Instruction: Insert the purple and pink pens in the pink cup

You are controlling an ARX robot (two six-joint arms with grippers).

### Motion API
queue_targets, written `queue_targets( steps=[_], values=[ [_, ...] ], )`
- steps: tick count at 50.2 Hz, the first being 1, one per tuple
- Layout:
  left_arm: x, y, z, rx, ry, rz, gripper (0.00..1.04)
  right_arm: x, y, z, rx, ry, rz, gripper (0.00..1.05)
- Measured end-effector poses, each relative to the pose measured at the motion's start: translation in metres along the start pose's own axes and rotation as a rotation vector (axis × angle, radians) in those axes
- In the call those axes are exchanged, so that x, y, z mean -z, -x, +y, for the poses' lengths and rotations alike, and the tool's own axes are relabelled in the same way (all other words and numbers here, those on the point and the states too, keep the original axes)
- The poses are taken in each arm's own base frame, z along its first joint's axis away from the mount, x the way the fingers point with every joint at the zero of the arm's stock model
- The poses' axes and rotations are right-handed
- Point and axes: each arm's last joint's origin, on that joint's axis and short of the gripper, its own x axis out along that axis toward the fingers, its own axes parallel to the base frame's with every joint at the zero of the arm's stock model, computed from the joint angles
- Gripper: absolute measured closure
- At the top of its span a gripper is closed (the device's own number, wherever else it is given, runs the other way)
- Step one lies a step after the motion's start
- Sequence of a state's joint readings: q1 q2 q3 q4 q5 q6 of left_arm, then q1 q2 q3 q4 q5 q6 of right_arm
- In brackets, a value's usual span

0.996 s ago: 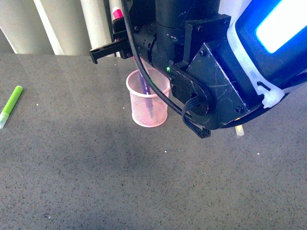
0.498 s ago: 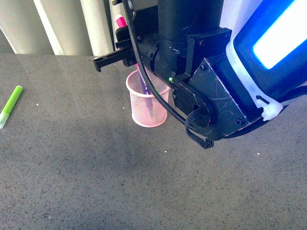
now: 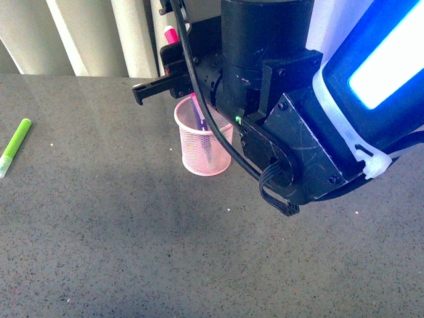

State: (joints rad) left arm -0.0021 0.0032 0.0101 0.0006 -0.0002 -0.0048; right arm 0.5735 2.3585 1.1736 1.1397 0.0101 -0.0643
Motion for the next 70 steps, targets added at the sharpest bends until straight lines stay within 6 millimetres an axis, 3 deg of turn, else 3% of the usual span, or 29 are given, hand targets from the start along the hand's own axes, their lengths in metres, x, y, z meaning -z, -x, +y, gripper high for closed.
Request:
queue_targets(
  steps=[14, 20, 27, 31, 36, 40, 43, 47, 49, 57, 60, 63, 70],
  values=[
    [0.0, 0.0, 0.0, 0.0, 0.0, 0.0, 0.07, 0.01, 0.011, -0.001, 0.037, -0.039, 0.05, 0.26],
    [0.0, 0.0, 0.0, 0.0, 0.0, 0.0, 0.07, -0.007, 0.022, -0.012, 0.139, -0.092, 0.109, 0.05],
    [0.0, 0.0, 0.0, 0.0, 0.0, 0.0, 0.07, -0.037, 0.044, -0.036, 0.262, -0.175, 0.157, 0.07],
    [0.0, 0.0, 0.0, 0.0, 0.0, 0.0, 0.07, -0.06, 0.074, -0.061, 0.346, -0.236, 0.173, 0.07],
    [0.0, 0.0, 0.0, 0.0, 0.0, 0.0, 0.07, -0.071, 0.106, -0.081, 0.426, -0.281, 0.199, 0.07],
    [0.0, 0.0, 0.0, 0.0, 0.0, 0.0, 0.07, -0.077, 0.151, -0.1, 0.488, -0.344, 0.227, 0.07],
    [0.0, 0.0, 0.0, 0.0, 0.0, 0.0, 0.07, -0.075, 0.197, -0.11, 0.495, -0.48, 0.304, 0.07],
    [0.0, 0.0, 0.0, 0.0, 0.0, 0.0, 0.07, -0.064, 0.25, -0.105, 0.561, -0.572, 0.37, 0.07],
    [0.0, 0.0, 0.0, 0.0, 0.0, 0.0, 0.07, -0.063, 0.259, -0.103, 0.57, -0.584, 0.36, 0.07],
    [0.0, 0.0, 0.0, 0.0, 0.0, 0.0, 0.07, -0.065, 0.26, -0.102, 0.566, -0.574, 0.326, 0.08],
    [0.0, 0.0, 0.0, 0.0, 0.0, 0.0, 0.07, -0.057, 0.261, -0.103, 0.572, -0.43, 0.199, 0.18],
    [0.0, 0.0, 0.0, 0.0, 0.0, -0.002, 0.07, -0.049, 0.274, -0.098, 0.556, -0.251, 0.086, 0.32],
    [0.0, 0.0, 0.0, 0.0, 0.0, -0.001, 0.07, -0.064, 0.291, -0.095, 0.558, -0.113, -0.034, 0.59]
  ],
)
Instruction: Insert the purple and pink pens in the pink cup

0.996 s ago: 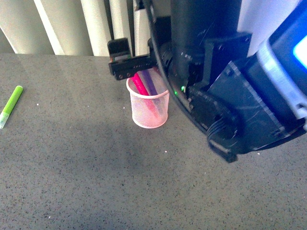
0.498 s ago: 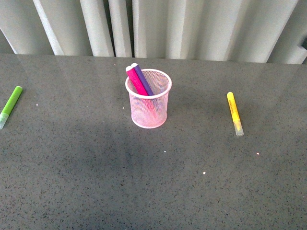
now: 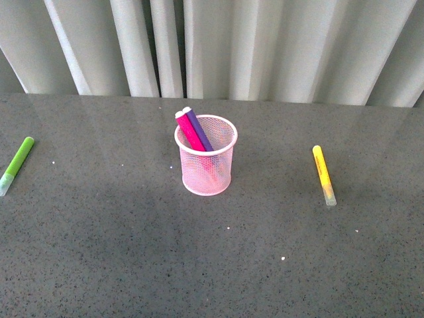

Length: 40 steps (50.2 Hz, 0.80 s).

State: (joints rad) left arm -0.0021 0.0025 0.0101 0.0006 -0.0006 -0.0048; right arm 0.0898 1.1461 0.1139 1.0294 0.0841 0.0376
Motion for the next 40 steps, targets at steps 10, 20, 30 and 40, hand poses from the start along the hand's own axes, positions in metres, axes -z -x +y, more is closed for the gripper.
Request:
queue_targets(
  steps=[10, 20, 30, 40],
  values=[
    [0.0, 0.0, 0.0, 0.0, 0.0, 0.0, 0.07, 0.002, 0.021, -0.013, 0.007, 0.031, 0.014, 1.0],
    [0.0, 0.0, 0.0, 0.0, 0.0, 0.0, 0.07, 0.001, 0.033, -0.014, 0.005, 0.034, 0.013, 1.01],
    [0.0, 0.0, 0.0, 0.0, 0.0, 0.0, 0.07, -0.003, 0.044, -0.014, 0.005, 0.034, -0.003, 1.01],
    [0.0, 0.0, 0.0, 0.0, 0.0, 0.0, 0.07, -0.006, 0.052, -0.013, 0.004, 0.034, -0.013, 1.01]
  ],
)
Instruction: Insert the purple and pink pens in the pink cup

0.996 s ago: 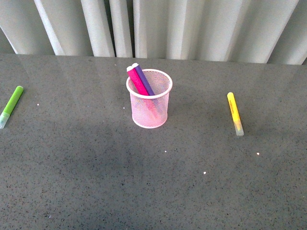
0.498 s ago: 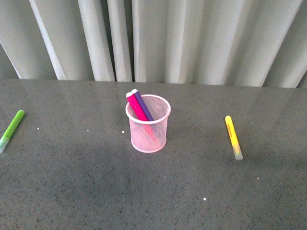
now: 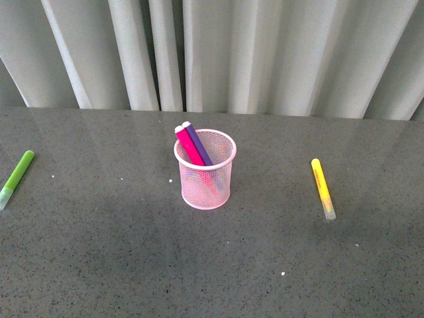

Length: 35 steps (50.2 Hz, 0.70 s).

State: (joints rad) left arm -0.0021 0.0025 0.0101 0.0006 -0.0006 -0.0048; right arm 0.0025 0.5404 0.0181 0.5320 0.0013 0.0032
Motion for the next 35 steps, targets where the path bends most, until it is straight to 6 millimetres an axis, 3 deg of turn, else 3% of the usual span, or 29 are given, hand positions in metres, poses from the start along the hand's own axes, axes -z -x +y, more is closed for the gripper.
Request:
queue_targets(
  steps=[35],
  values=[
    [0.0, 0.0, 0.0, 0.0, 0.0, 0.0, 0.07, -0.003, 0.021, 0.0, 0.0, 0.0, -0.011, 1.01]
  ],
)
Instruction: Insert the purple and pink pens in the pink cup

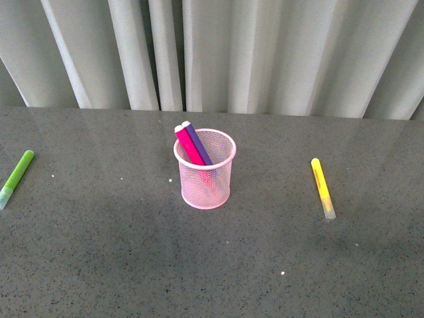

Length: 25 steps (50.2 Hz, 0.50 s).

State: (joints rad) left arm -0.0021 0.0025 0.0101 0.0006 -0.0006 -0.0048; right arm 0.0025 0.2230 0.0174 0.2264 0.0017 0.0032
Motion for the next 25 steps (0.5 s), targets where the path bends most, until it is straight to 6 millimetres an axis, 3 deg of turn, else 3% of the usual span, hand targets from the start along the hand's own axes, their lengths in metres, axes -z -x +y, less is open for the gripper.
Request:
queue_targets(
  steps=[25],
  values=[
    [0.0, 0.0, 0.0, 0.0, 0.0, -0.001, 0.07, 0.003, 0.014, 0.0, 0.0, 0.0, 0.005, 1.01]
  ],
)
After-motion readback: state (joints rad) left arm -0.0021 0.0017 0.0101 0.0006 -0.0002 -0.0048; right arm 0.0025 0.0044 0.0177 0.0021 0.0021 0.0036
